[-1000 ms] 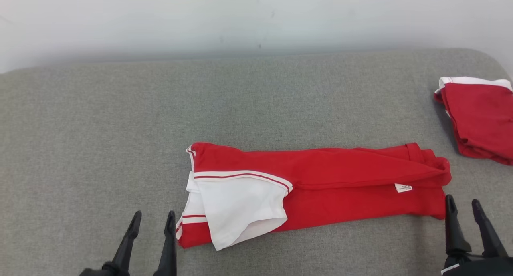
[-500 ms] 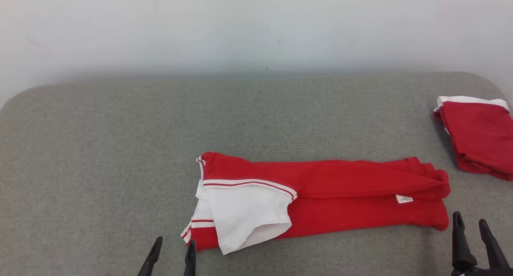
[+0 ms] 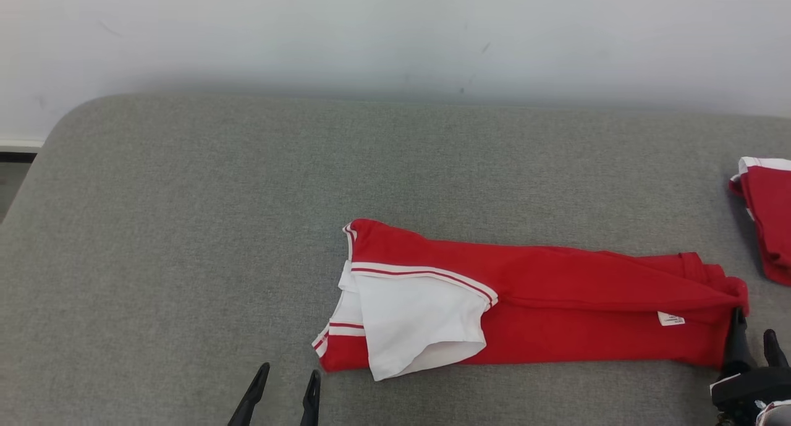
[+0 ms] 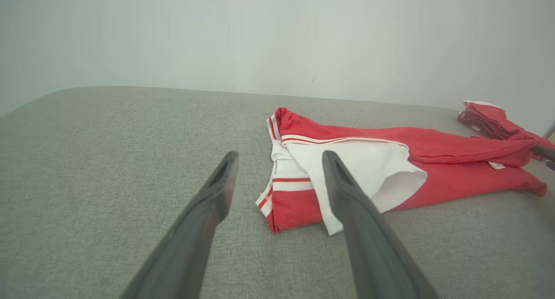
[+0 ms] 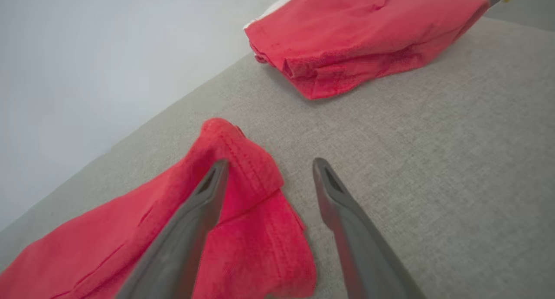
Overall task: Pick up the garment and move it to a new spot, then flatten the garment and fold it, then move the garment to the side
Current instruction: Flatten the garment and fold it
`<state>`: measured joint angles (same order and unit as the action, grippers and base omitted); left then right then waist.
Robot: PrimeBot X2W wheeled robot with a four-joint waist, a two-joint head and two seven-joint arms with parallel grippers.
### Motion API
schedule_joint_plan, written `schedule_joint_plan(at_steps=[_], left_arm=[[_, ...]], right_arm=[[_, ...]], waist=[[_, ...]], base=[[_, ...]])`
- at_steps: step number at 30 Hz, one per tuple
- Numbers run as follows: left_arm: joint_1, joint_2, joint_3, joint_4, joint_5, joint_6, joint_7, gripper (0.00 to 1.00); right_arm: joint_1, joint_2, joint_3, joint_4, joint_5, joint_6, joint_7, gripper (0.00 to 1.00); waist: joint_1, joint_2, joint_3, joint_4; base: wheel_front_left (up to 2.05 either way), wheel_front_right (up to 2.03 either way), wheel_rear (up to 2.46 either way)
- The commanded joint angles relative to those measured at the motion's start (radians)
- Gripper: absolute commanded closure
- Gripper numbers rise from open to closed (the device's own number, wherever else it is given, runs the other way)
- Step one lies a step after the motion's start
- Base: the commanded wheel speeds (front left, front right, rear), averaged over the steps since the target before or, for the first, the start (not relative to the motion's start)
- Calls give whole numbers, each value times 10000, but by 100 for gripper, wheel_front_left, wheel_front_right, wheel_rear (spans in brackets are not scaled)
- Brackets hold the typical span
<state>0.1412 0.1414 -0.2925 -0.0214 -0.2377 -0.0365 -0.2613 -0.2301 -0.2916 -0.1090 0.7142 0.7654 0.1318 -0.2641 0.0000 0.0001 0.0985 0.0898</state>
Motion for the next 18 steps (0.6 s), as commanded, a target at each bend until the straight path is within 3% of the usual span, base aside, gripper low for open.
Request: schedule_joint_plan(at_steps=[1, 9, 10, 11, 12, 13, 18], left_arm=[[-89, -60, 55, 37, 107, -73, -37, 0], [-228, -286, 254, 172, 391, -351, -37, 0], [-230, -310, 265, 188, 426, -395, -37, 0], [-242, -336, 273, 209, 446, -422, -37, 0], [-259, -359, 283, 225, 448, -424, -37, 0], [-261, -377, 304, 237, 470, -458, -37, 0], [-113, -464, 405, 273, 525, -536, -37, 0]], right_arm=[[-215, -82, -65, 363, 135, -27, -4, 0], [-1195, -75, 198, 2314, 582, -27, 245, 0], [-1227, -9, 300, 2463, 639, -27, 310, 6], [-1235, 29, 408, 2563, 690, -27, 350, 41], [-1237, 56, 495, 2629, 745, -25, 340, 64], [-1217, 74, 569, 2671, 789, -25, 317, 100], [-992, -319, 606, 2495, 973, -27, 76, 100]], waist=[[0, -1, 252, 268], [0, -1, 604, 541], [0, -1, 611, 556], [0, -1, 609, 567], [0, -1, 594, 571], [0, -1, 569, 568], [0, -1, 388, 455]], base=[[0, 0, 0], [0, 0, 0], [0, 0, 0], [0, 0, 0], [0, 0, 0], [0, 0, 0], [0, 0, 0]])
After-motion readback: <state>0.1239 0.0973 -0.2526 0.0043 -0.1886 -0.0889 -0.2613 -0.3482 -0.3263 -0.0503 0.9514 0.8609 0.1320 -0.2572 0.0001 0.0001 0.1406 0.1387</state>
